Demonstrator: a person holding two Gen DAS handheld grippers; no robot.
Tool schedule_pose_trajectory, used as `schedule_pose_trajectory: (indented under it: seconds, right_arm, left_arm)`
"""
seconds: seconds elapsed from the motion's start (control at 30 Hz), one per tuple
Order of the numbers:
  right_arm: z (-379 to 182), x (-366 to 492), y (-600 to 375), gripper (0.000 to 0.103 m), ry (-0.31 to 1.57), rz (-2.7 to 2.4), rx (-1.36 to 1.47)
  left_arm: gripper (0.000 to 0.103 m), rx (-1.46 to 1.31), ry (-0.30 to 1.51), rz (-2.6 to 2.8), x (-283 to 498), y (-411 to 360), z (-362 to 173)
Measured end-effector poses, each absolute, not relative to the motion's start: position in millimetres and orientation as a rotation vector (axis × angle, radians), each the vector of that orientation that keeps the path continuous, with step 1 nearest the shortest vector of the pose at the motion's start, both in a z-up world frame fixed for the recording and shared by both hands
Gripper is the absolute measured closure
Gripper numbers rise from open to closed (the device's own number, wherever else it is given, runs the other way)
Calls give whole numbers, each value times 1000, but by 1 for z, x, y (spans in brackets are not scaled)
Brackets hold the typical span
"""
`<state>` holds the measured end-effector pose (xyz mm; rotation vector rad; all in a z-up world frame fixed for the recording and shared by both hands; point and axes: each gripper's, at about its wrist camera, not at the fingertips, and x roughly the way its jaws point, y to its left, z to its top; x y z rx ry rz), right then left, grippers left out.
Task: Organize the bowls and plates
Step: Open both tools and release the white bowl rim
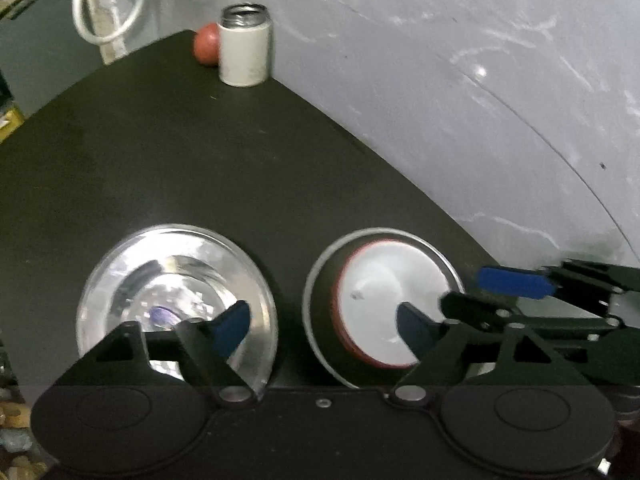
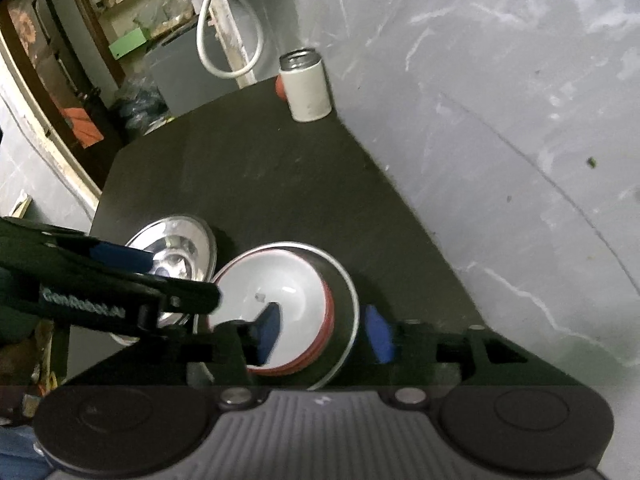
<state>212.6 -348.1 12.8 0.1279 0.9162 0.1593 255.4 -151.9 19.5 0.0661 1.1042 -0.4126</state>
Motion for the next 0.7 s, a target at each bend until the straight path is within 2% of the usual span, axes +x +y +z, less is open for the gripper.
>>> schedule_pose_trajectory:
  seconds: [0.07, 0.13, 0.2, 0.33, 0.7]
  right_arm:
    - [14, 212, -352, 31, 906, 149, 129]
    - [14, 212, -357, 14, 900, 137, 127]
    - [13, 211, -361, 9, 898, 126, 123]
    - [8, 209, -371, 4, 910, 97, 126]
    - [-13, 200, -384, 3, 978, 73, 168]
  left_arm:
    - [3, 68, 1085, -374, 258, -146, 23]
    - [2, 69, 1060, -338, 260, -140, 25]
    - [1, 77, 1046, -321, 262, -135, 26]
    - [1, 125, 1038, -319, 264, -129, 22]
    - [1, 316, 1038, -428, 263, -136, 6]
